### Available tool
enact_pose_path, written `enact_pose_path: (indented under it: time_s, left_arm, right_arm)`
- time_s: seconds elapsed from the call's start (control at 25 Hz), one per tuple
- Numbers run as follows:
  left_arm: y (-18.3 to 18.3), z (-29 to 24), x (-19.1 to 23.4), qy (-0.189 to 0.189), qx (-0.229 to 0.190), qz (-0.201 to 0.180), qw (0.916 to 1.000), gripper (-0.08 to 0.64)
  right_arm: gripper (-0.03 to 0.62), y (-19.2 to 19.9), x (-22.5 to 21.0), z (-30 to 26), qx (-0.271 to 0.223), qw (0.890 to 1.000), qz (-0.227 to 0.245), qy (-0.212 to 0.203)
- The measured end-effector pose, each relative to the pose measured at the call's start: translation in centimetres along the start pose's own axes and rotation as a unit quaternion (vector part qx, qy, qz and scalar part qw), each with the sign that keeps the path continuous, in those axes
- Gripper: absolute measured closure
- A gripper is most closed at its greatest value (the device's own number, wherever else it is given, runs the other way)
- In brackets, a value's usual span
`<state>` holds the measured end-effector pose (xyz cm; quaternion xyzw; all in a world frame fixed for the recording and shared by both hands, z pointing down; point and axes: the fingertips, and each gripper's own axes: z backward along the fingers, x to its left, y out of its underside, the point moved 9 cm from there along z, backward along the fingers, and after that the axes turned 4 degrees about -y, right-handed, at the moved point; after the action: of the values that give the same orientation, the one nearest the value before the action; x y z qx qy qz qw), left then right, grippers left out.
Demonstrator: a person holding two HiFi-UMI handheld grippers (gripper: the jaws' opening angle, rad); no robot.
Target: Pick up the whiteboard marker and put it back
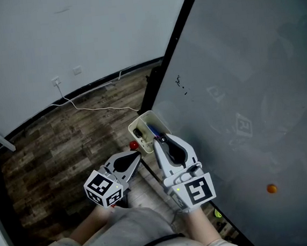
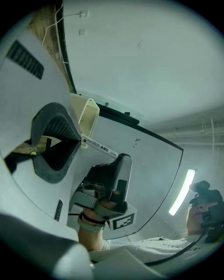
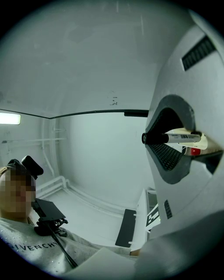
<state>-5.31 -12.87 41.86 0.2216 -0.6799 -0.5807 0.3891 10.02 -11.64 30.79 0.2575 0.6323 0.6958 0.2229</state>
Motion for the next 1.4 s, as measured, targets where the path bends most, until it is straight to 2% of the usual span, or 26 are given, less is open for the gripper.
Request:
enact_pose_path:
  time_s: [0.12,0.28,0.44,0.68,0.8,0.96,1.16,1.32,1.4]
  left_arm:
    - [0.0,0.1,0.1,-0.001,0.001,-0.001,1.0,0.545]
    - [0.0,0.1,0.2,-0.003,0.001,-0.002,1.0,0.545]
    - [-0.1,0.2,0.2,-0.003,-0.001,-0.003,1.0,0.545]
    - [0.0,0.2,0.2,-0.001,0.001,-0.004,1.0,0.545]
    - [0.0,0.2,0.3,-0.002,0.001,-0.003,1.0,0.545]
    - [0.0,0.2,0.6,-0.005,0.0,0.003,1.0,0.545]
    - [-0.1,0.2,0.9,-0.011,0.004,0.006,0.9999,0.545]
    - [0.2,0.1,1.0,-0.005,0.008,0.005,0.9999,0.545]
    - [0.5,0.0,1.2,-0.003,0.013,0.004,0.9999,0.545]
  right_arm:
    - [0.511,0.2,0.0,0.0,0.003,1.0,-0.002,0.0]
    - [0.511,-0.1,0.0,-0.3,-0.018,1.0,-0.001,-0.006]
    - [0.511,0.4,-0.1,-0.1,0.012,1.0,-0.004,0.003]
    - [0.511,0.5,-0.1,-0.1,0.013,1.0,-0.005,0.005]
    - [0.511,0.2,-0.1,-0.3,-0.01,1.0,-0.005,-0.002]
    - [0.511,0.6,-0.2,-0.3,0.003,1.0,-0.011,0.001]
    - [0.511,1.1,-0.3,-0.7,-0.024,1.0,-0.015,-0.001]
    - [0.511,1.9,-0.6,-0.6,0.035,0.999,-0.022,0.02]
    - [0.511,2.5,-0.7,-0.8,0.034,0.999,-0.029,0.016]
